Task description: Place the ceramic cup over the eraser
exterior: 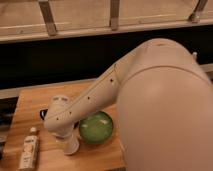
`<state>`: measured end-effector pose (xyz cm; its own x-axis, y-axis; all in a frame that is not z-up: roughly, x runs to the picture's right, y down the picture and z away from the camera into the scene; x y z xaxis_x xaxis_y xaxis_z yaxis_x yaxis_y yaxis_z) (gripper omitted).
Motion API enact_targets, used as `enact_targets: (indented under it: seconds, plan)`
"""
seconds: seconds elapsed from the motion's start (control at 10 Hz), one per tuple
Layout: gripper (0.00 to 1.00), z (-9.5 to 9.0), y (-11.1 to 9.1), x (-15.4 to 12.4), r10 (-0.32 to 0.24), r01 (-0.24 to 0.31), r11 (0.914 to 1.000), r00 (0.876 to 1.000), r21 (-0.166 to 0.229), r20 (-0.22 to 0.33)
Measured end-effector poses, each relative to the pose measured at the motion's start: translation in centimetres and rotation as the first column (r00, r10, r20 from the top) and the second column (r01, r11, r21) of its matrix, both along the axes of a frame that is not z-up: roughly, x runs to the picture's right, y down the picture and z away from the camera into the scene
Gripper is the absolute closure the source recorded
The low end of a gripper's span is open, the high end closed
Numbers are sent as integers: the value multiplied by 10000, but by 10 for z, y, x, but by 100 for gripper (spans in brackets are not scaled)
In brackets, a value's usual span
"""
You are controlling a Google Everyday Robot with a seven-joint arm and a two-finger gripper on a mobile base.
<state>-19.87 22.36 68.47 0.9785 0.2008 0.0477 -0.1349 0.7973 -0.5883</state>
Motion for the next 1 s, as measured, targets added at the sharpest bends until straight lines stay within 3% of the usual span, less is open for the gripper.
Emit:
enact_targets:
  seconds: [0.3, 0.5, 0.8, 1.0]
  plan:
    - [100, -36, -52, -15, -249, 225, 9969, 9992, 750, 316]
    - [100, -58, -97, -22, -466, 411, 9885, 9983, 1455, 349]
    - [100, -90, -174, -36, -713, 597, 9645, 9968, 2573, 357]
    - [100, -100, -210, -58, -919, 694, 9515, 9939, 2998, 615]
